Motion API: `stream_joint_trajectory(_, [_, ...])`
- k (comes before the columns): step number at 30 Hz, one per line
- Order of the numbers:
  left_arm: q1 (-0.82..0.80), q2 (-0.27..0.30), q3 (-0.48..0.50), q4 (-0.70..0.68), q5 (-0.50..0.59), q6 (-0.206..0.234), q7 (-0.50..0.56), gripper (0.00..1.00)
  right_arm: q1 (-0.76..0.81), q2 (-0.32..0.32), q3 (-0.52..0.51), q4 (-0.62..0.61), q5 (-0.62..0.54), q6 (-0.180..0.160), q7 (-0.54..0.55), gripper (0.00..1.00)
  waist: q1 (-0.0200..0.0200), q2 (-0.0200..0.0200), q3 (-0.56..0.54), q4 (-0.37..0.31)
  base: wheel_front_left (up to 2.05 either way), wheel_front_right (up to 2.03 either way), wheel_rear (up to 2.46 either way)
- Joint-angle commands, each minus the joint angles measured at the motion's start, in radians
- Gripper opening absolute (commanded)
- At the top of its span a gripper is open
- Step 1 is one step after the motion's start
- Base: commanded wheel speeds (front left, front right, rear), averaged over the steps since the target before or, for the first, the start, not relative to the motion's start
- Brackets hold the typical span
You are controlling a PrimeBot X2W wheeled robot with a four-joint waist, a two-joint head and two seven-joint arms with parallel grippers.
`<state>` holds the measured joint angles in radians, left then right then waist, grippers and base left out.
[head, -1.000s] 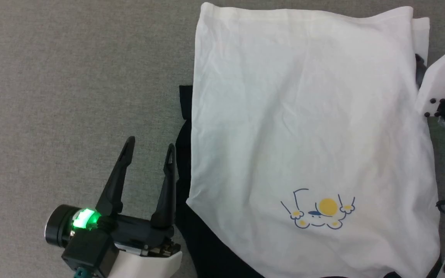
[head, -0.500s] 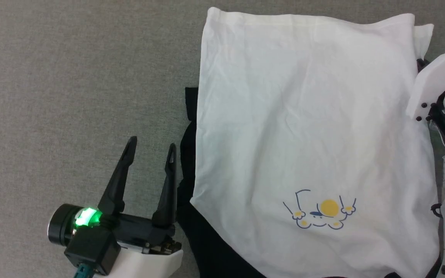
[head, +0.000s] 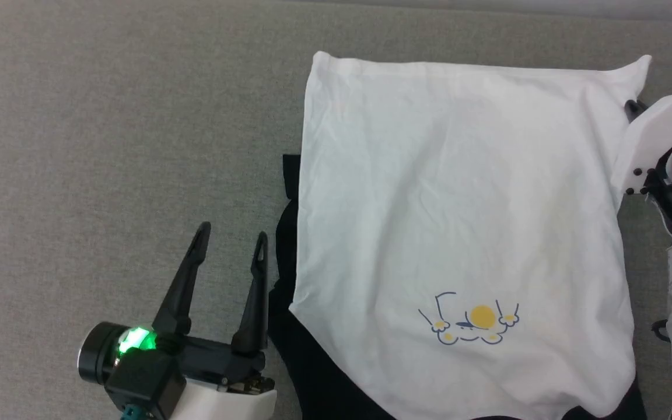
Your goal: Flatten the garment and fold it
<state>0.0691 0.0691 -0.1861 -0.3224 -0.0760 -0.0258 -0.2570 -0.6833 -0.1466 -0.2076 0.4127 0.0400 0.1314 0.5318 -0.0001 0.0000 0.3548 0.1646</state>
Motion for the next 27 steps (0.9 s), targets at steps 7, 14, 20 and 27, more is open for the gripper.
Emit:
stream_joint_trajectory(7, [0.04, -0.005, -0.002, 0.009, 0.004, -0.009, -0.005, 1.0, 0.003, -0.013, 0.054, -0.003, 0.032, -0.001, 0.0, 0.0, 0.0001, 0.0, -0.092, 0.008, 0.0, 0.0, 0.0])
stream_joint_trajectory(14, [0.05, -0.007, -0.001, -0.001, 0.001, -0.01, -0.005, 1.0, -0.048, 0.025, 0.151, 0.003, 0.05, -0.001, 0.003, 0.0, 0.0001, 0.0, -0.079, 0.026, 0.0, 0.0, 0.0])
stream_joint_trajectory(20, [0.036, -0.01, -0.004, -0.004, -0.004, -0.009, -0.005, 1.0, -0.086, 0.067, 0.262, 0.05, 0.077, -0.001, -0.006, 0.0, 0.0001, 0.0, -0.048, 0.036, 0.0, 0.0, 0.0])
stream_joint_trajectory(27, [0.018, -0.012, -0.011, 0.002, -0.01, -0.009, -0.005, 1.0, -0.097, 0.064, 0.304, 0.142, 0.042, -0.001, -0.009, 0.0, 0.0001, 0.0, -0.017, 0.046, 0.0, 0.0, 0.0])
